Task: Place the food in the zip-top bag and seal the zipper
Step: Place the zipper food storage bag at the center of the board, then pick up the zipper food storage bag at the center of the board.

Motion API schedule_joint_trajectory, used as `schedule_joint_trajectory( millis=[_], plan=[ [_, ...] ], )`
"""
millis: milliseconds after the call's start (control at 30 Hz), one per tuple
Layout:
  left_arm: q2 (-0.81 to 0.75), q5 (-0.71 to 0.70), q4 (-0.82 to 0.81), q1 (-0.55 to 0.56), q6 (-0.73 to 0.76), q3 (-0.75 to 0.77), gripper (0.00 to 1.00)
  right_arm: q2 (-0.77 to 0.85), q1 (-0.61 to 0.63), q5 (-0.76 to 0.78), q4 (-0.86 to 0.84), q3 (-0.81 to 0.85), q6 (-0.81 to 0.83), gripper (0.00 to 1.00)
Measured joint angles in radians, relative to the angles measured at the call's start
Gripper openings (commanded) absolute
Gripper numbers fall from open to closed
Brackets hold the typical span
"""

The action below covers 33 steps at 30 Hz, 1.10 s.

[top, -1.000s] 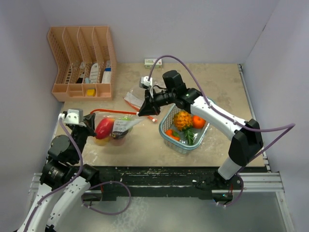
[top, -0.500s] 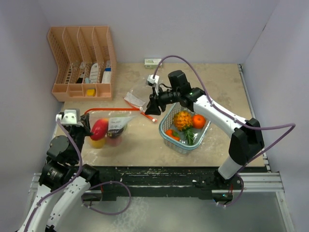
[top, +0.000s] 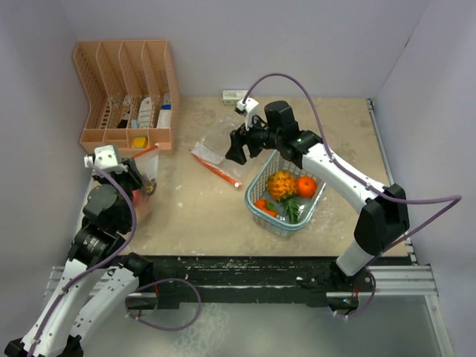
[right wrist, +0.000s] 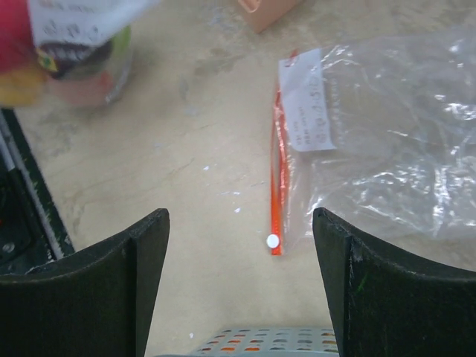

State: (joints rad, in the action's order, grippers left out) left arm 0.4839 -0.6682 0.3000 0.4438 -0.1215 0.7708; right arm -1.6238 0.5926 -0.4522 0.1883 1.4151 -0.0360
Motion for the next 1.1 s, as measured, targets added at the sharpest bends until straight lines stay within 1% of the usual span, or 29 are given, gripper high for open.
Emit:
schedule_joint_trajectory(
  millis=[33, 67, 100, 267, 367, 467, 533, 667, 833, 867, 900, 933, 1000, 1067, 1100],
  plan=[
    [0.008, -0.003, -0.016, 0.0, -0.011, 0.0, 0.68, -0.003, 0.0, 0.026, 0.002, 0.009, -0.002, 0.79],
    [0.016, -0.003, -0.034, -0.001, -0.022, 0.0, 0.92, -0.008, 0.0, 0.048, 0.002, 0.02, -0.004, 0.78],
    [0.026, -0.001, -0.048, -0.001, -0.04, 0.0, 1.0, -0.02, 0.0, 0.068, 0.005, 0.036, -0.006, 0.78],
    [0.033, 0.038, -0.059, -0.002, -0.104, 0.0, 0.99, -0.141, 0.015, 0.155, 0.023, 0.152, -0.011, 0.77],
    [-0.002, 0.085, -0.06, -0.002, -0.128, 0.0, 0.99, -0.238, 0.043, 0.227, 0.059, 0.234, -0.01, 0.74],
    [-0.054, 0.147, -0.074, -0.003, -0.133, 0.0, 0.99, -0.336, 0.085, 0.288, 0.083, 0.303, -0.01, 0.74],
    [-0.073, 0.189, -0.082, -0.003, -0.134, 0.0, 0.99, -0.39, 0.107, 0.325, 0.1, 0.323, -0.014, 0.74],
    [-0.064, 0.251, -0.061, -0.003, -0.134, 0.0, 0.99, -0.489, 0.14, 0.377, 0.125, 0.348, -0.023, 0.74],
    [-0.059, 0.296, -0.018, -0.003, -0.142, 0.0, 0.99, -0.593, 0.148, 0.412, 0.137, 0.377, -0.027, 0.73],
    [-0.061, 0.3, -0.014, -0.003, -0.146, 0.0, 0.99, -0.607, 0.148, 0.418, 0.137, 0.378, -0.029, 0.69],
    [-0.064, 0.304, -0.01, -0.003, -0.148, 0.0, 0.99, -0.618, 0.148, 0.428, 0.138, 0.378, -0.031, 0.56],
    [-0.068, 0.308, -0.004, -0.003, -0.148, 0.0, 0.99, -0.628, 0.148, 0.441, 0.14, 0.378, -0.033, 0.39],
    [-0.075, 0.318, 0.005, -0.003, -0.148, 0.0, 0.99, -0.639, 0.148, 0.46, 0.141, 0.378, -0.04, 0.16],
    [-0.078, 0.327, 0.01, -0.003, -0.148, 0.0, 0.99, -0.644, 0.148, 0.469, 0.14, 0.381, -0.041, 0.02],
    [-0.078, 0.332, 0.012, -0.003, -0.148, 0.0, 0.99, -0.645, 0.148, 0.474, 0.141, 0.382, -0.045, 0.0]
  ],
)
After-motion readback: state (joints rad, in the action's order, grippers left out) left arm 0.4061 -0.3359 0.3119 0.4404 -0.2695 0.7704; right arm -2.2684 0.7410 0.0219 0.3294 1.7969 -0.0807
